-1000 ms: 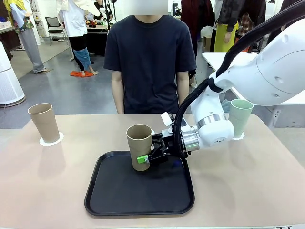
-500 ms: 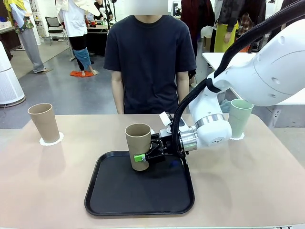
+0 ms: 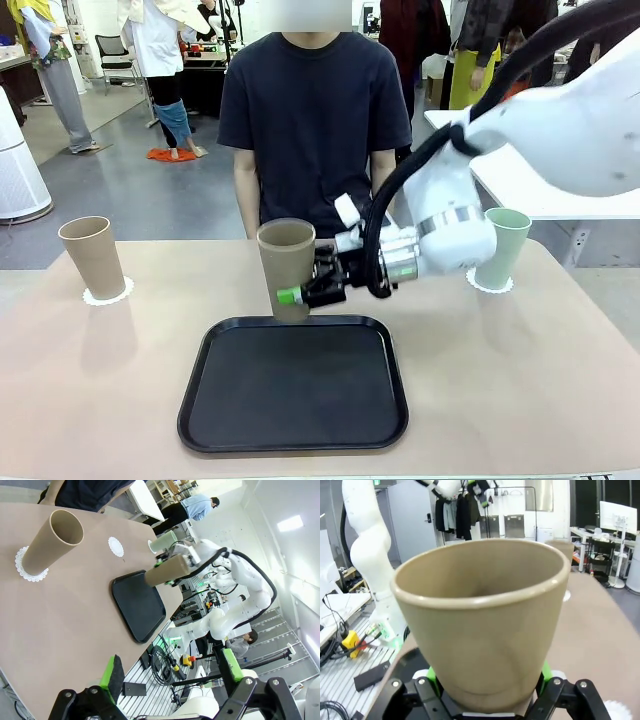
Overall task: Place coasters on the table and set cups on them.
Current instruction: Take one Reusable plastic cup from the Flat Tray and place it on a coaster set by the human.
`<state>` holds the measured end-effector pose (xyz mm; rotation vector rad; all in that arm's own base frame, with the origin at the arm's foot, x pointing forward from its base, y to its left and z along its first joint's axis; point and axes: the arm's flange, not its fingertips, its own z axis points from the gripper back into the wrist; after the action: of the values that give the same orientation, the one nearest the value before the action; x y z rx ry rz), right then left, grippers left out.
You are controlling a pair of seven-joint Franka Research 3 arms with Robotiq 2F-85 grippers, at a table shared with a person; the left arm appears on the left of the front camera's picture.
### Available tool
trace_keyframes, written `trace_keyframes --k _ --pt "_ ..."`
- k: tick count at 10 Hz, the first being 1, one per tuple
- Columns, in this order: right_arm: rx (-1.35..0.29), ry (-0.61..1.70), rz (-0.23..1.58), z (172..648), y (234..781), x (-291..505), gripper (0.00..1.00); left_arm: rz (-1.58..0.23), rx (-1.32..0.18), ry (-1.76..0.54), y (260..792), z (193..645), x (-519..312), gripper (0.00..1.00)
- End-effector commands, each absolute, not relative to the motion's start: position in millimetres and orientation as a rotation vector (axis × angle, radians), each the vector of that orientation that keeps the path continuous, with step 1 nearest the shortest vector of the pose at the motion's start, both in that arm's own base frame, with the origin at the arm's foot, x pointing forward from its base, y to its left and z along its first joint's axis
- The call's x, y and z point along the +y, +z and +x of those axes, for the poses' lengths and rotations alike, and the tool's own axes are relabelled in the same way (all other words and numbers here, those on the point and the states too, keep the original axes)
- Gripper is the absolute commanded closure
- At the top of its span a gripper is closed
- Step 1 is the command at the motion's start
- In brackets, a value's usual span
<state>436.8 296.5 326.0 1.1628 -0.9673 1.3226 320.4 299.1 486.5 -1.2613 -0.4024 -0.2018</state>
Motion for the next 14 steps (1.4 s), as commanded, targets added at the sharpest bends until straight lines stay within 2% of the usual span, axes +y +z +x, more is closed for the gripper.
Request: trace_keyframes --k 1,3,10,11,12,14 --pt "-0.973 1.27 1.123 427.1 387.0 293.5 1.0 -1.257 -0.403 -0.19 489.0 319.6 300.2 0.0" --pt "-1.003 1.267 1.1 426.8 428.7 291.7 1.0 -1.257 -0.403 -0.19 489.0 319.6 300.2 0.0" --pt "-1.027 1.277 1.117 426.9 444.0 290.3 1.0 -1.257 -0.403 -0.19 489.0 319.6 300.2 0.0" --pt "-1.022 1.274 1.11 425.8 443.7 288.6 0.17 -1.257 -0.403 -0.19 489.0 319.6 300.2 0.0" --pt "-1.03 1.199 1.149 462.2 434.4 283.2 0.17 -1.257 -0.403 -0.19 489.0 319.6 300.2 0.0" --pt "-1.067 1.211 1.168 513.0 418.9 286.3 0.17 -1.257 -0.403 -0.19 489.0 319.6 300.2 0.0"
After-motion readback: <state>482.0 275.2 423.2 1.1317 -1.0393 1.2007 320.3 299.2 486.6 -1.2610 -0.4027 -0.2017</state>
